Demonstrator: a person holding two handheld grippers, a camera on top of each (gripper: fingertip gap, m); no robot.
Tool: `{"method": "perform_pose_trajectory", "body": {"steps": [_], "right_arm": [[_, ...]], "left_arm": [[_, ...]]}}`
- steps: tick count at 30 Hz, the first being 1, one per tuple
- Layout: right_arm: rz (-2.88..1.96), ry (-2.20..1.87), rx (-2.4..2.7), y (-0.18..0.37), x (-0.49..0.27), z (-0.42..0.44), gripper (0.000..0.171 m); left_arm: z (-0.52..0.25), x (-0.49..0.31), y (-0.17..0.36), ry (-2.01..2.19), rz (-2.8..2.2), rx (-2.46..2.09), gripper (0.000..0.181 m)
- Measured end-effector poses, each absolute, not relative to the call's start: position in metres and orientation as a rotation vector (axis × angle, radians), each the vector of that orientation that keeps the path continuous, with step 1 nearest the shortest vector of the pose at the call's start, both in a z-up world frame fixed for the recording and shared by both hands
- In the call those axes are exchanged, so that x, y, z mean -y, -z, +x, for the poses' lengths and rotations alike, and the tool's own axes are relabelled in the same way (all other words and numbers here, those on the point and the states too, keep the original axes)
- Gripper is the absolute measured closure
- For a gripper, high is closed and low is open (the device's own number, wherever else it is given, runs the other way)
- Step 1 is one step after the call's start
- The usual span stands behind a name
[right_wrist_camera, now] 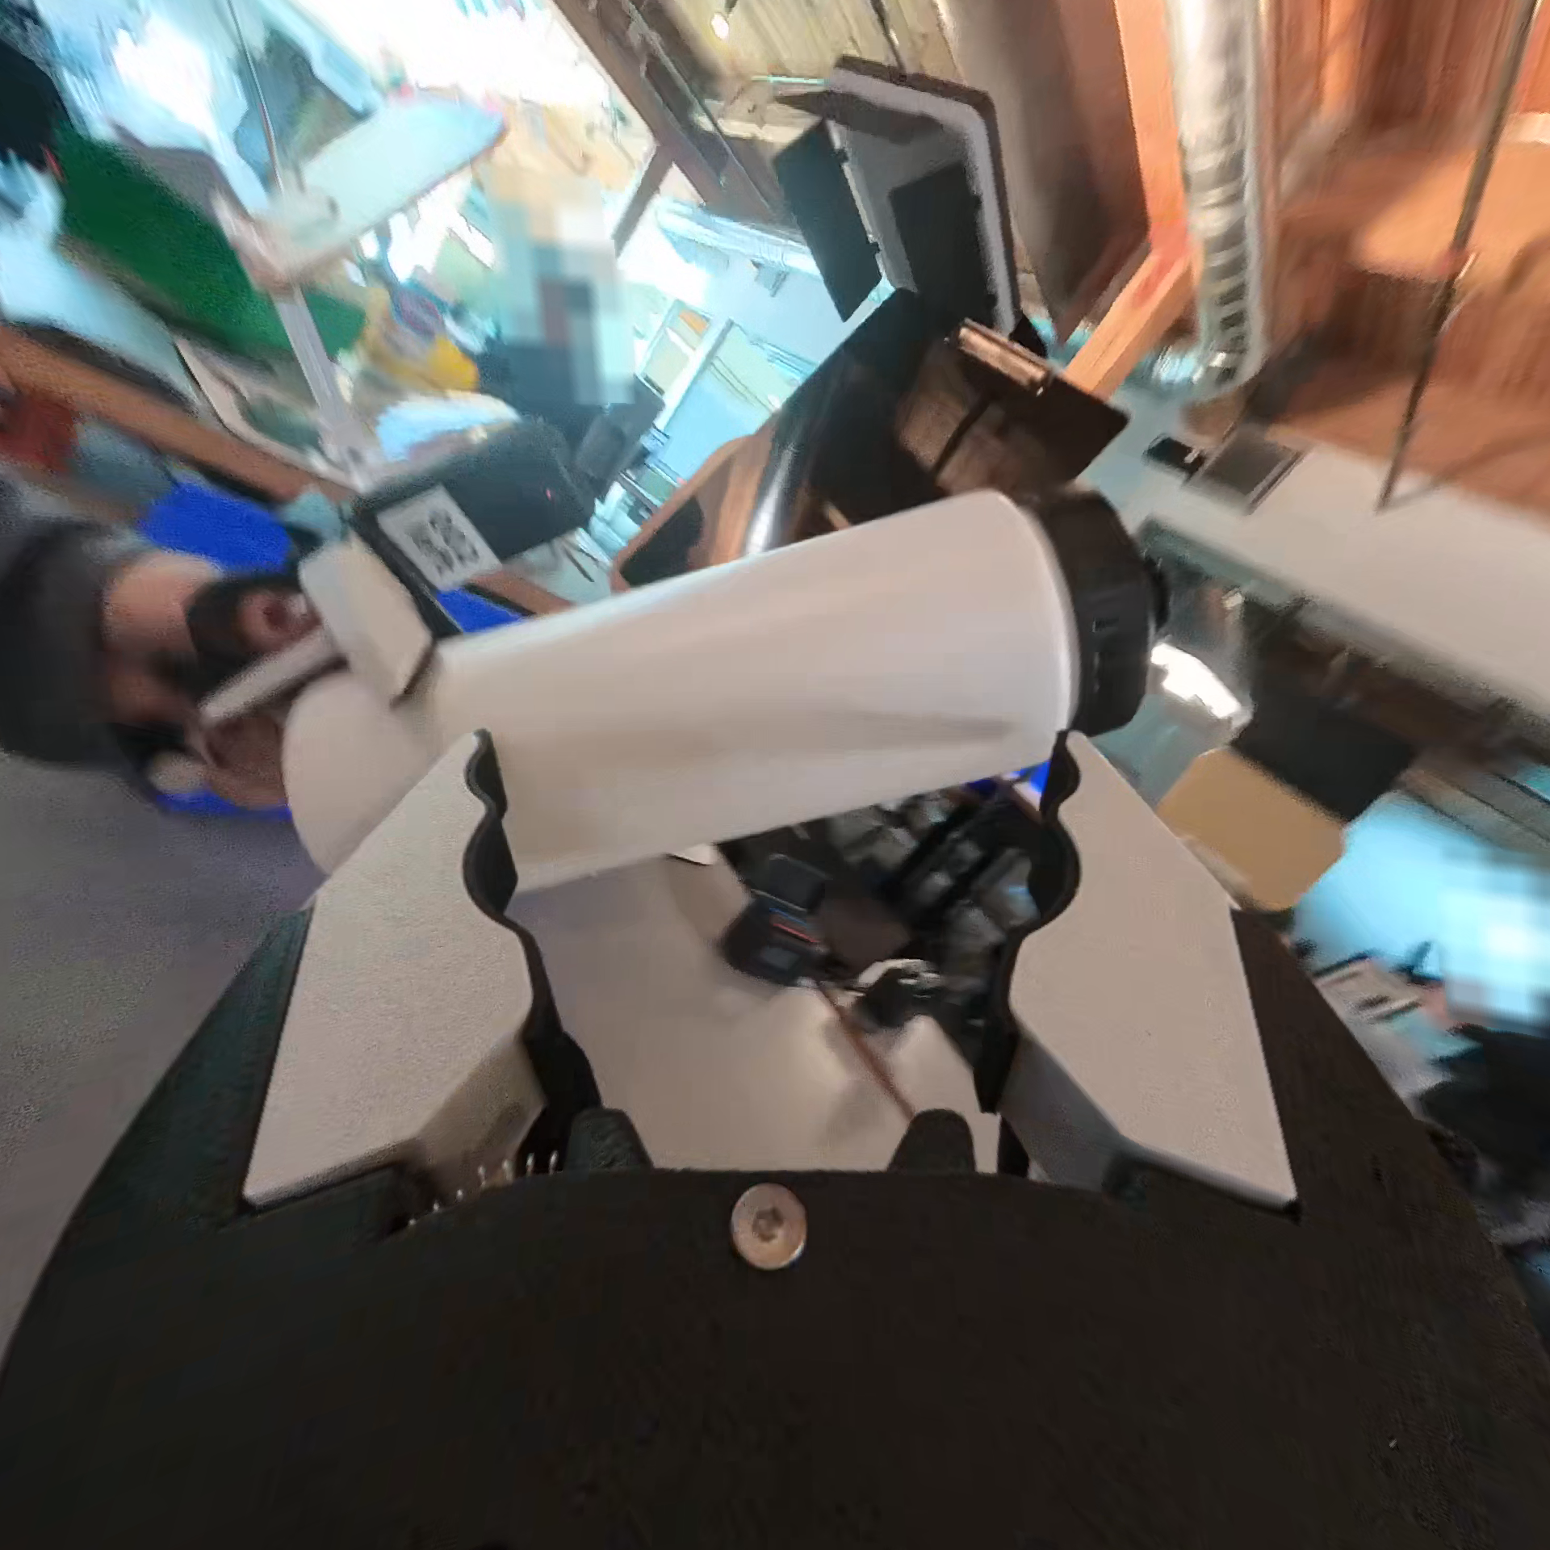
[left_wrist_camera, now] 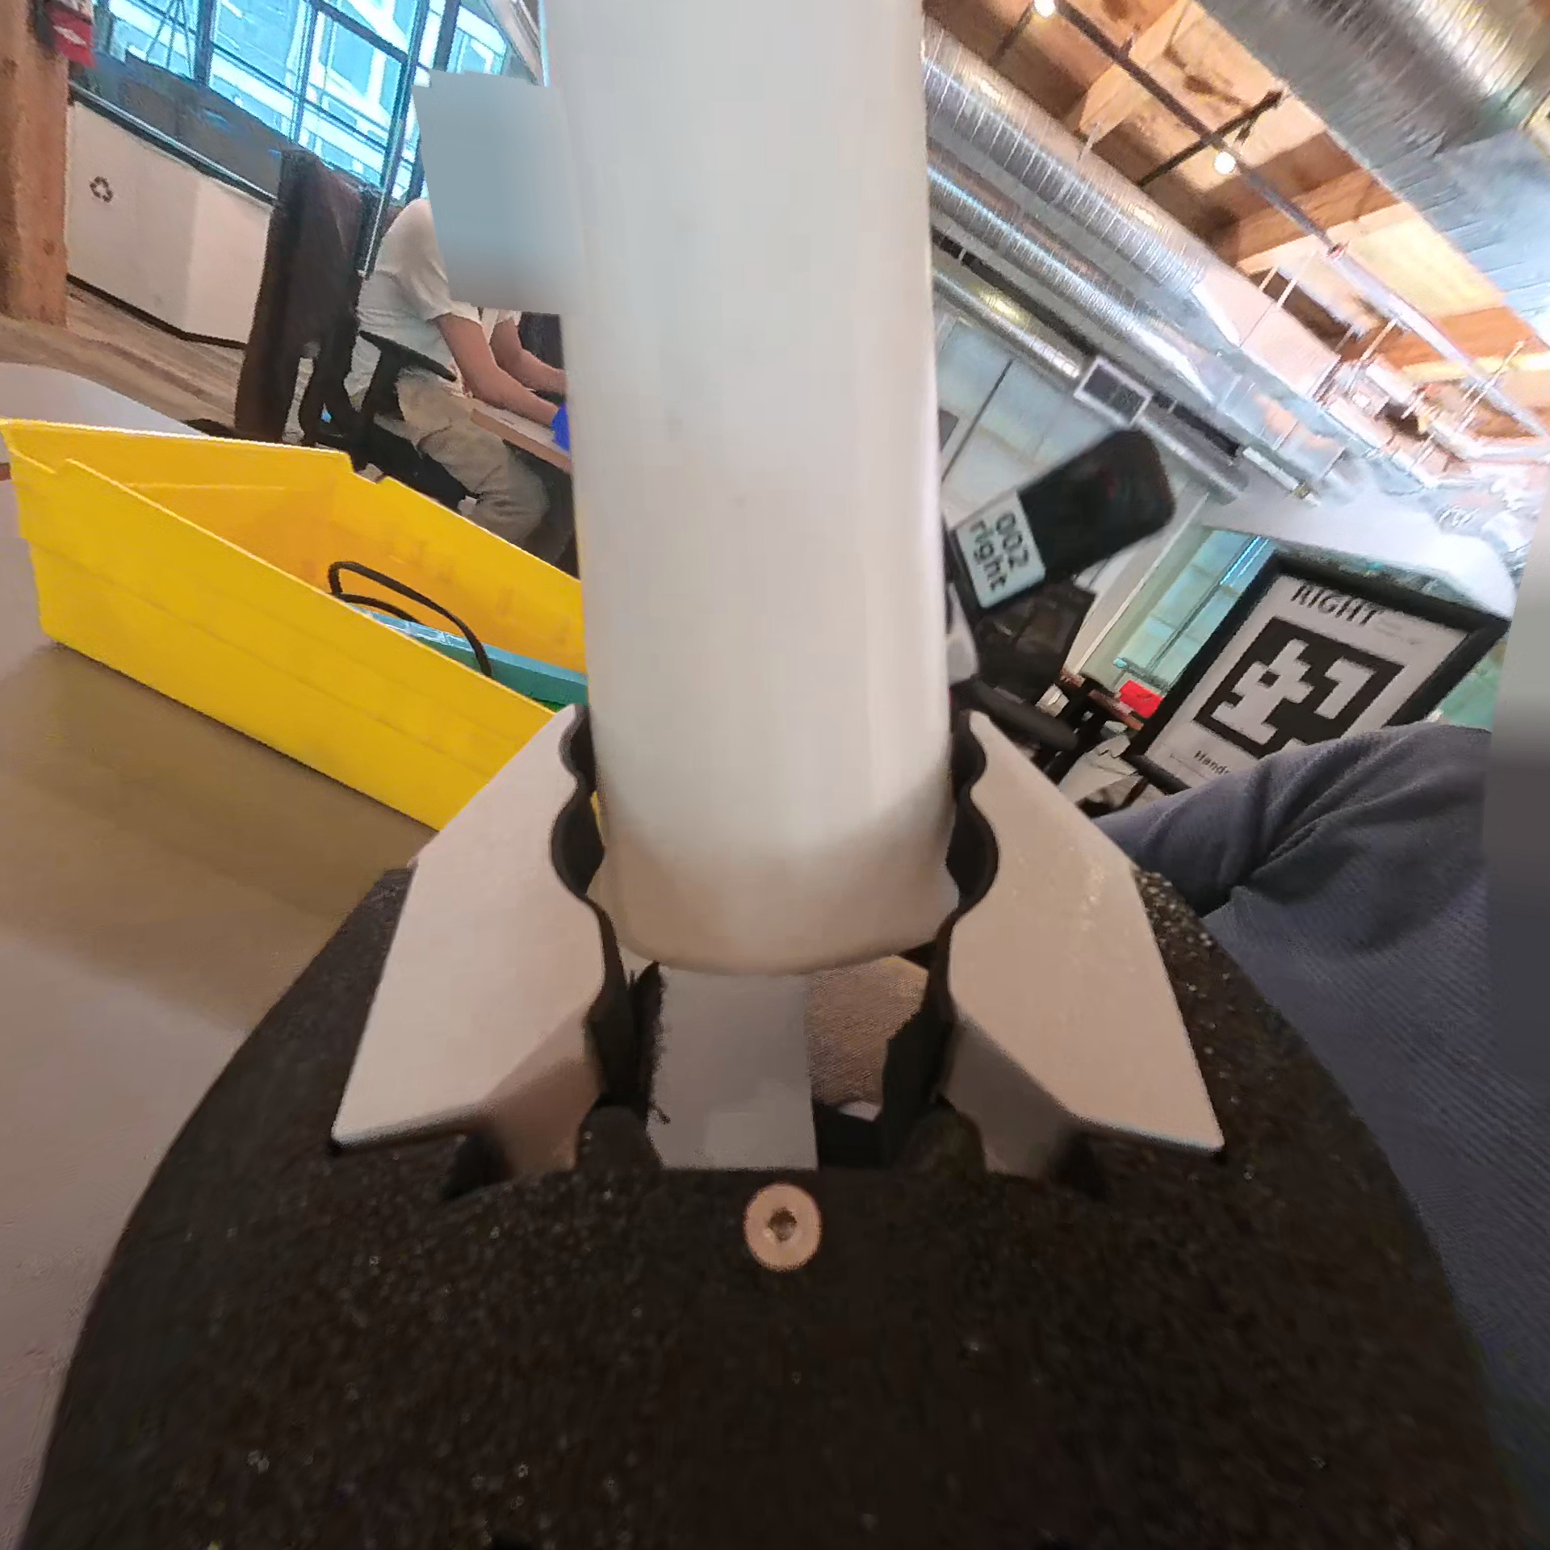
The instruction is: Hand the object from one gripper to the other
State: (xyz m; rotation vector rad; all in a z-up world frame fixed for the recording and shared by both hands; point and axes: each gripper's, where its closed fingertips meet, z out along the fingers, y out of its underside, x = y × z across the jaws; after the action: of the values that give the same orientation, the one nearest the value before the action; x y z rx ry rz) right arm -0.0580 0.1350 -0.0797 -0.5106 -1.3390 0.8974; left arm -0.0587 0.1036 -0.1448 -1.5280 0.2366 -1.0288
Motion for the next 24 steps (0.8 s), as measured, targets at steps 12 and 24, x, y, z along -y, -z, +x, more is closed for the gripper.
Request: {"method": "perform_pose_trajectory", "body": {"steps": [12, 24], "right_arm": [[0.046, 0.276, 1.265, 0.119, -0.144, -0.083, 0.029], [-0.054, 0.182, 1.385, 0.142, -0.135, -0.097, 0.066]], "left_arm": [[-0.047, -0.098, 0.173, 1.208, -1.755, -0.195, 0.098], [-0.048, -0.087, 0.153, 1.159, -1.702, -0.277, 0.090]]}}
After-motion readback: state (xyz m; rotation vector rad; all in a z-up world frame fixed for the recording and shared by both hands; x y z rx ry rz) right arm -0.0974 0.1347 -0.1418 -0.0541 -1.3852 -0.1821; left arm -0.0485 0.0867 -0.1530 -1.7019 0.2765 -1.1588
